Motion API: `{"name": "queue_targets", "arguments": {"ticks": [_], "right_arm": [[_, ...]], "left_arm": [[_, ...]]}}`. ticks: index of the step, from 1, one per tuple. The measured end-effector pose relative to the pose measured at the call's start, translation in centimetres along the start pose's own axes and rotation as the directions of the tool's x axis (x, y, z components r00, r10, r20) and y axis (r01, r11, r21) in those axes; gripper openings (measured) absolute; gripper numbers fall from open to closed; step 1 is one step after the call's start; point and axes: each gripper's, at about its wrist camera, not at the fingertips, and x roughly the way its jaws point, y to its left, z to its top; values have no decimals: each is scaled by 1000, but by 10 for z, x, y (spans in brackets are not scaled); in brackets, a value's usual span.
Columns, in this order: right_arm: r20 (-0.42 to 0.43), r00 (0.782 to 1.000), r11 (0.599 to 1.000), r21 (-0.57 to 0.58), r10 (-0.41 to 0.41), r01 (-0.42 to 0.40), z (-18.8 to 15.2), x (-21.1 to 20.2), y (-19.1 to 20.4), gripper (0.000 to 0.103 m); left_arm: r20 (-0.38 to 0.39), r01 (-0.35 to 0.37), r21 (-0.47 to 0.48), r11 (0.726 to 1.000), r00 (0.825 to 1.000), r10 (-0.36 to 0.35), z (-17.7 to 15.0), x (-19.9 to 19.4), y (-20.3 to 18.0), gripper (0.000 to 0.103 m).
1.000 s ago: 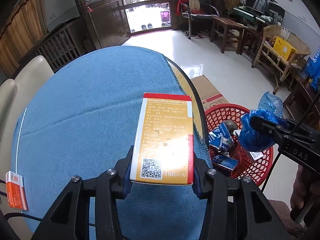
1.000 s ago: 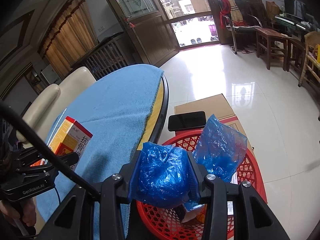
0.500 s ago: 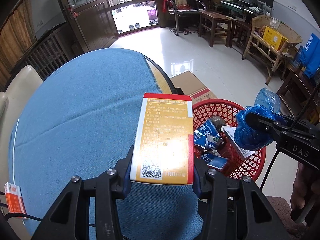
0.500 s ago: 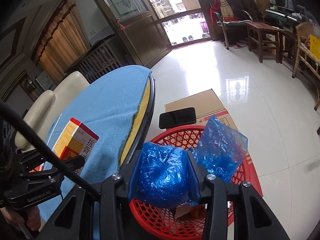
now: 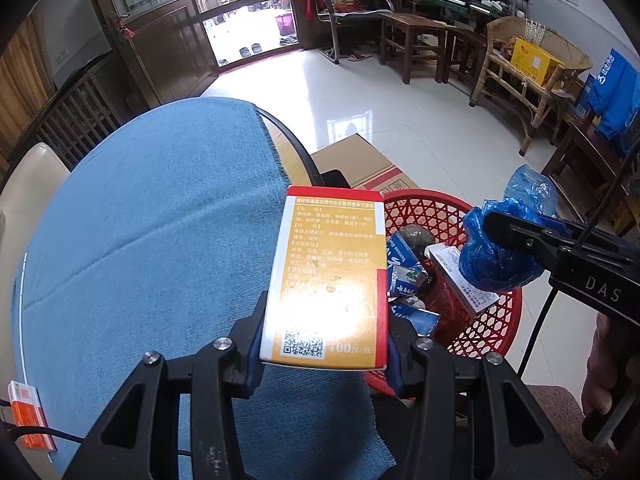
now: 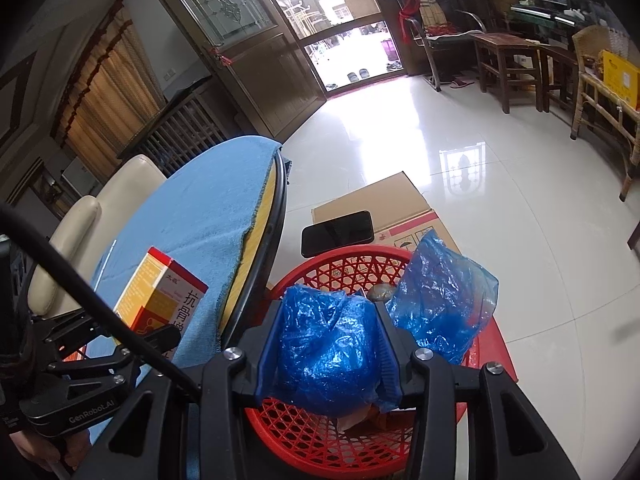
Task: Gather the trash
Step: 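Carry the blue bag and yellow box over the red wastebasket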
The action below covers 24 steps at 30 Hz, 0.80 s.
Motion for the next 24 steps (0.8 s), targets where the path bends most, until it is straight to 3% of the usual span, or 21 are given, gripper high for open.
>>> {"name": "queue_targets", "arguments": {"ticks": [24], "right_arm": [[11,1000,1000,27,-8,8,-3,-4,1,46]], "left_arm": [[-16,43,30,999,999,-43,5,9,-10,49]]}}
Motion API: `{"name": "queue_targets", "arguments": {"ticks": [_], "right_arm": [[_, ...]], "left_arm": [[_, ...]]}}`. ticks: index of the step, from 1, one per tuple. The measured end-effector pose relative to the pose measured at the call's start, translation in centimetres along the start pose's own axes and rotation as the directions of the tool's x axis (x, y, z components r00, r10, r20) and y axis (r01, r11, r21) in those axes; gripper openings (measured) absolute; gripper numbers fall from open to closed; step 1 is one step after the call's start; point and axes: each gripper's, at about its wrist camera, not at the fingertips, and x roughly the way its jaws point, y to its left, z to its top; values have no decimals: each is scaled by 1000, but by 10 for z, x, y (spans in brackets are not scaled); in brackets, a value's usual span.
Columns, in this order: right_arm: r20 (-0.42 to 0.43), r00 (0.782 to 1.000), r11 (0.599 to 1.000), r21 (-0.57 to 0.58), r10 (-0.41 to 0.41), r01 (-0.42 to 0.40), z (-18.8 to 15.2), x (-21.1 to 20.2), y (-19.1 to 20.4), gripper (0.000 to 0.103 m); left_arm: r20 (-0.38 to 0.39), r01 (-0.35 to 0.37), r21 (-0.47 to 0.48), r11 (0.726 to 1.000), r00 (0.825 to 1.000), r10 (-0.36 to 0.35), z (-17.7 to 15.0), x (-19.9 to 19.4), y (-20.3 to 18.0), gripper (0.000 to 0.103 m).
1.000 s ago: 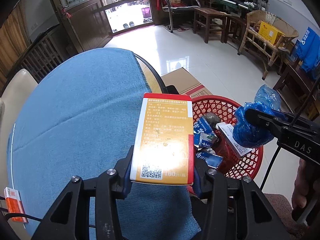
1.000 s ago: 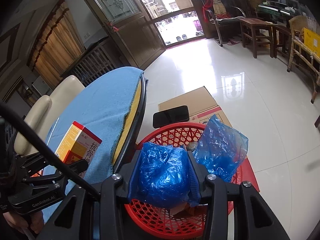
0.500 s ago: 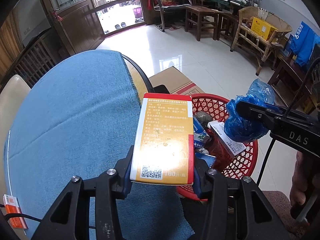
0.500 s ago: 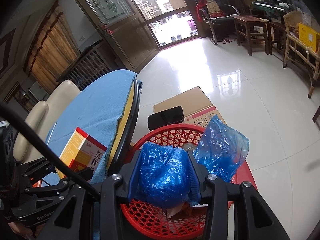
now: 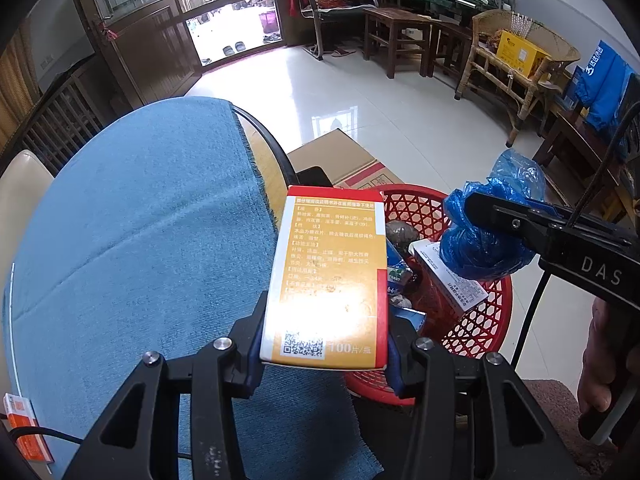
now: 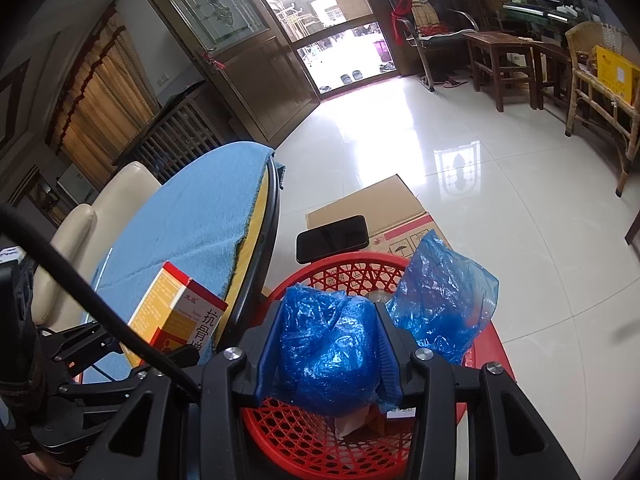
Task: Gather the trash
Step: 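Carry the blue bag and yellow box over the red wastebasket, then open both grippers to drop the blue bag and yellow box into the wastebasket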
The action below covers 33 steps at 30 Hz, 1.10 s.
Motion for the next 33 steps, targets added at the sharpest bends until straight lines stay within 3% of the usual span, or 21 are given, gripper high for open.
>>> {"name": "queue_targets", "arguments": {"ticks": [33], "right_arm": [[2,1000,1000,30,-7,7,3,1,-3,47]], "left_arm": [[8,25,8,1000,1000,-25,1,3,0,49]]}}
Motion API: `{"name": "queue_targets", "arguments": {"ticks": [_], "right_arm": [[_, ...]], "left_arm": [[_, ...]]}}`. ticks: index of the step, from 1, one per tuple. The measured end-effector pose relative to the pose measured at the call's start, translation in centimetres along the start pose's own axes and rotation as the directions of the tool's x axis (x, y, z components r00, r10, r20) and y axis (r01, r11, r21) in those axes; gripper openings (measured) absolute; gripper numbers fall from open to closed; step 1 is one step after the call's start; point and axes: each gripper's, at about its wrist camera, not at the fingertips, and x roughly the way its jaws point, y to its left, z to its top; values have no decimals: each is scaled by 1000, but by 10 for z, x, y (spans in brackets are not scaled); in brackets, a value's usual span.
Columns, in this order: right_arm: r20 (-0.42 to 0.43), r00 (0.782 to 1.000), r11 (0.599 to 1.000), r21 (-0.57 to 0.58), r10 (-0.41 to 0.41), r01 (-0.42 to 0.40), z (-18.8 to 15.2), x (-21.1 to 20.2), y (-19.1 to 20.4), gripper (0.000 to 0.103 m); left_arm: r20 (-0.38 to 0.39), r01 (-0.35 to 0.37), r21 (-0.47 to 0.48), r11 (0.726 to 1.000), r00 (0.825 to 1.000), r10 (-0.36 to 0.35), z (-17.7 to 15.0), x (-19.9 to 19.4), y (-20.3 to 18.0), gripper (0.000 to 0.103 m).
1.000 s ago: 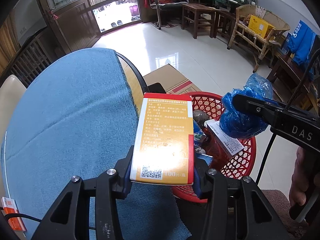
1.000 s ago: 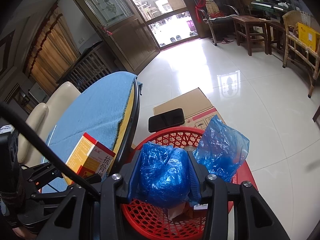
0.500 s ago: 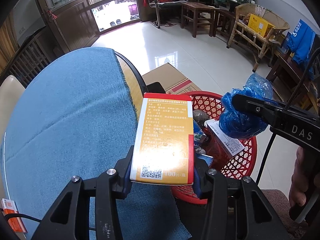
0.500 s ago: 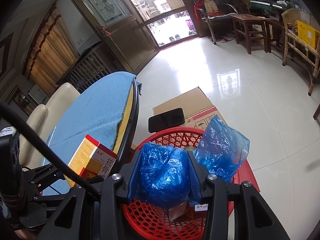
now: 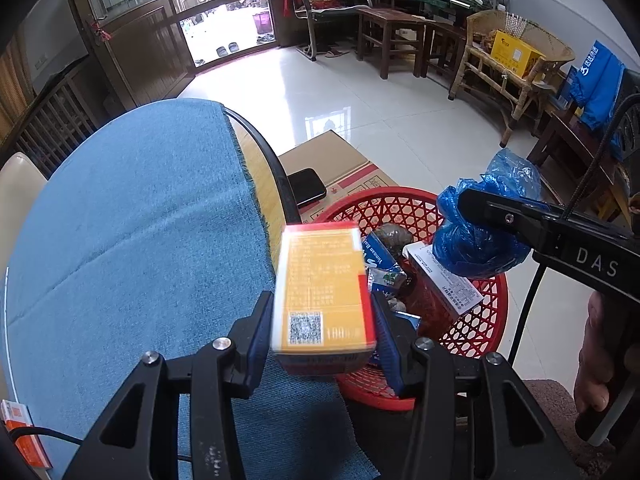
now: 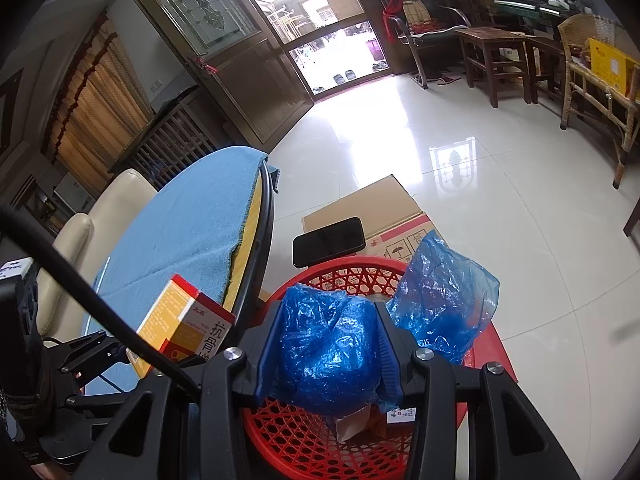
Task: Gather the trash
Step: 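Open both grippers to drop the blue bag and yellow box into the wastebasket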
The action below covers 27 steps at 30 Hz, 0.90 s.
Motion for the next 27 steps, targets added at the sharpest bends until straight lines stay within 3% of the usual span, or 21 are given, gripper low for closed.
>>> {"name": "queue_targets", "arguments": {"ticks": [16,27], "right_arm": [[-12,1000,1000,18,13,-13,0,-1,-3,48],[-4,1000,999,30,23,-23,3,-1,0,54]], "left_arm": [[0,-8,-24,1000,1000,8,-2,-1,4,49],[17,-63,-71,995,998,65,-9,-9,23,56]]}}
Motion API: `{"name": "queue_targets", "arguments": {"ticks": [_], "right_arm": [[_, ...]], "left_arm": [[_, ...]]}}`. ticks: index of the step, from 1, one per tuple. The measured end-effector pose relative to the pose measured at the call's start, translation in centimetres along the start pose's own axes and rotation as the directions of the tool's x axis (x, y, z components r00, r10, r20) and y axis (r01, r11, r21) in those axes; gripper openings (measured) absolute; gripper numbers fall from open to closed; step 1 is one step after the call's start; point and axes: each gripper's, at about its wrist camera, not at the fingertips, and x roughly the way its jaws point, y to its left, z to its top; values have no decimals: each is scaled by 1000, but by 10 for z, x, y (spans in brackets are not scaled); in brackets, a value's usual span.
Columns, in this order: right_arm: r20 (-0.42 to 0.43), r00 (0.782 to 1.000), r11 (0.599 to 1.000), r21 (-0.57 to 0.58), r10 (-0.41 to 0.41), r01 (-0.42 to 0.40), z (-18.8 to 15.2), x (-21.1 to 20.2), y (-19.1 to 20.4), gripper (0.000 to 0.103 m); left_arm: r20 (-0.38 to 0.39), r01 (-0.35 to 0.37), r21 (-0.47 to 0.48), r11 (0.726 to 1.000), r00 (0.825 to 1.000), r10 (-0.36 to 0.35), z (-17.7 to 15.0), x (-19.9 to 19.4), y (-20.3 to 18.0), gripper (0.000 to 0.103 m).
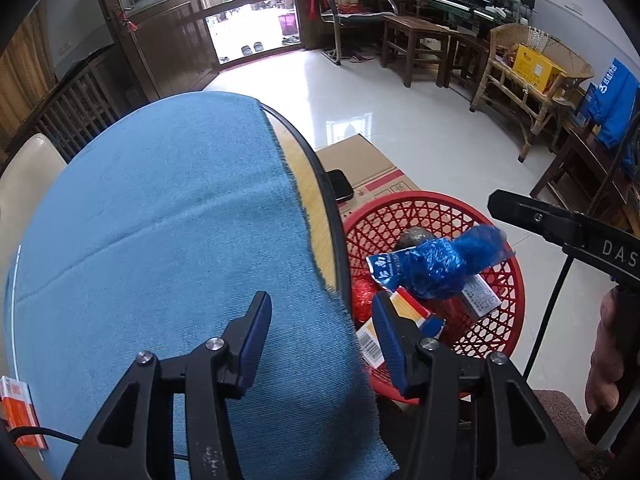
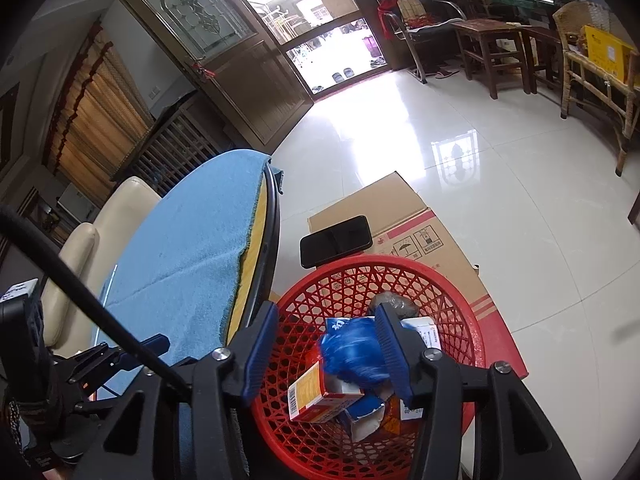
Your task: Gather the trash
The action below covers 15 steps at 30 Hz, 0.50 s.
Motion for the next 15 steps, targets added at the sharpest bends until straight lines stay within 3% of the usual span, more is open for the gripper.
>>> {"name": "queue_targets", "arguments": {"ticks": [10,15], "right_arm": [[-4,1000,997,-79,17,-18,-1,3,27,54],[-5,999,988,-150,34,-35,-2,5,53,54]], "left_arm": [[53,-110,-55,992,992,113,-8,-26,30,59],[72,-182,-112,977,979,191,-17,-42,54,60]]}}
